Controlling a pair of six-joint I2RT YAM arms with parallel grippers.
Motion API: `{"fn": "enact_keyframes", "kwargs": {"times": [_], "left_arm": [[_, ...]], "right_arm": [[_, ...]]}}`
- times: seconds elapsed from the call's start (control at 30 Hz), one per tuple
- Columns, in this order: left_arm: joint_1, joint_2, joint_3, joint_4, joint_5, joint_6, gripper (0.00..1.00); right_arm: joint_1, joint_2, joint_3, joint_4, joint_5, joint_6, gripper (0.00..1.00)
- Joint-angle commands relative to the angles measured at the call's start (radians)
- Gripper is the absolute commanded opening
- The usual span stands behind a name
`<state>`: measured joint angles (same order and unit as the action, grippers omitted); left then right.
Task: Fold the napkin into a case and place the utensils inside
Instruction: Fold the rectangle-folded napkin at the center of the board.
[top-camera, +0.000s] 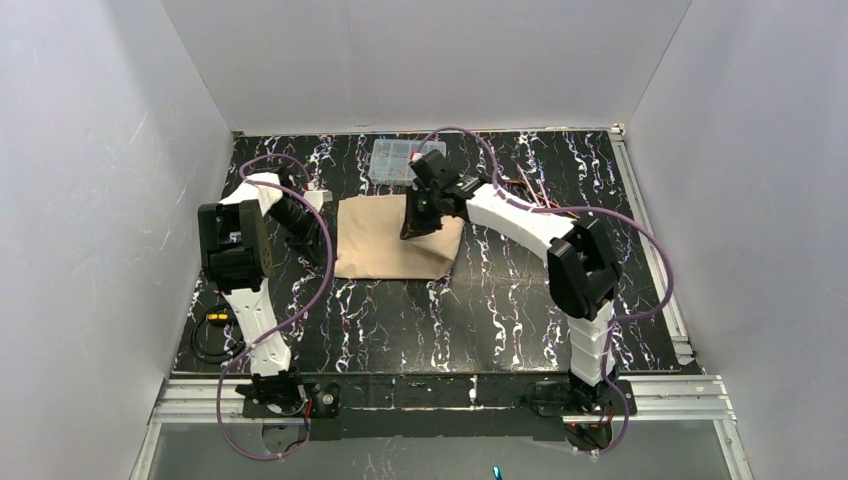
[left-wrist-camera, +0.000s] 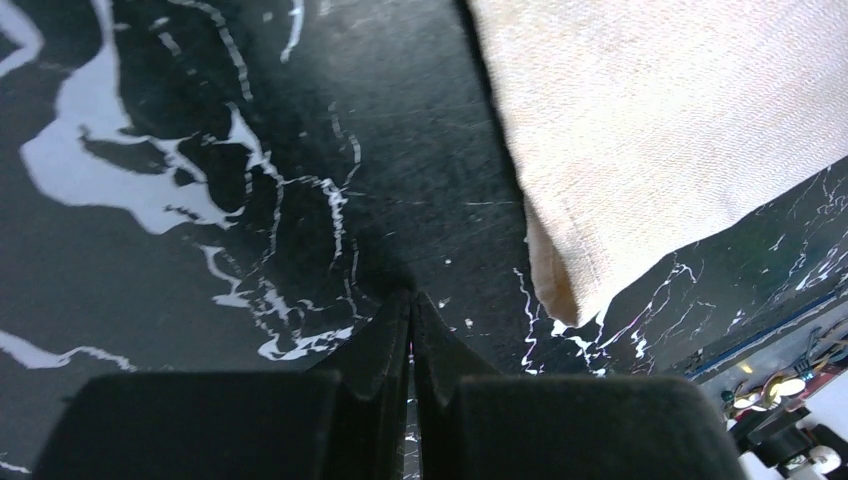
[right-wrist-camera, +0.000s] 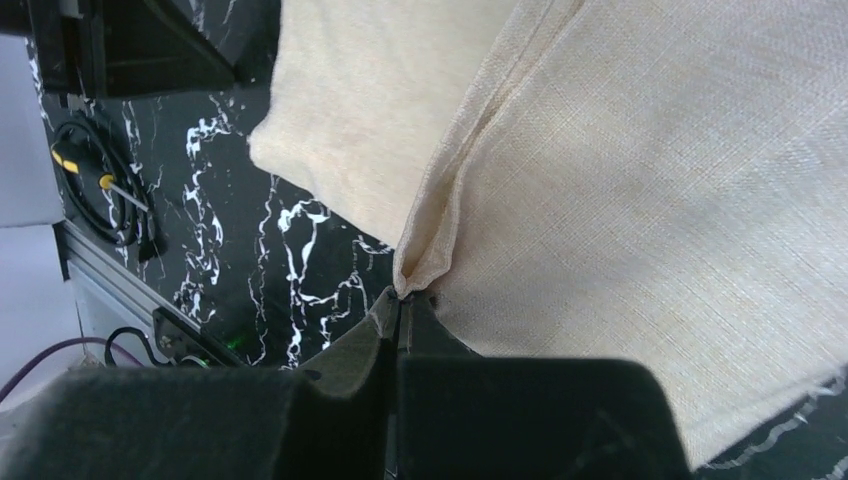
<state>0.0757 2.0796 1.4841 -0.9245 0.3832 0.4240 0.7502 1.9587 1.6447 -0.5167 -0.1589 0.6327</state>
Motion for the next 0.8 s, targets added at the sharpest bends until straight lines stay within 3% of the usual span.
{"fn": "enact_keyframes", "kwargs": {"times": [0.0,0.4,0.77], "left_arm": [[0.018,-0.041,-0.009,0.025,-0.006,-0.006,0.0],[0.018,0.002,-0.023,0.047,0.057,-0.054,0.0],[0.018,0.006,-0.034,0.05,0.059,-0.066,0.0]], "right_arm": [[0.042,0.052,0.12,-0.016,-0.013,-0.004,0.01],[0.077,0.231,0.448,0.014,-0.123,0.026,0.01],[0.123,0.323,0.425,0.095,-0.214,0.057,0.01]]}}
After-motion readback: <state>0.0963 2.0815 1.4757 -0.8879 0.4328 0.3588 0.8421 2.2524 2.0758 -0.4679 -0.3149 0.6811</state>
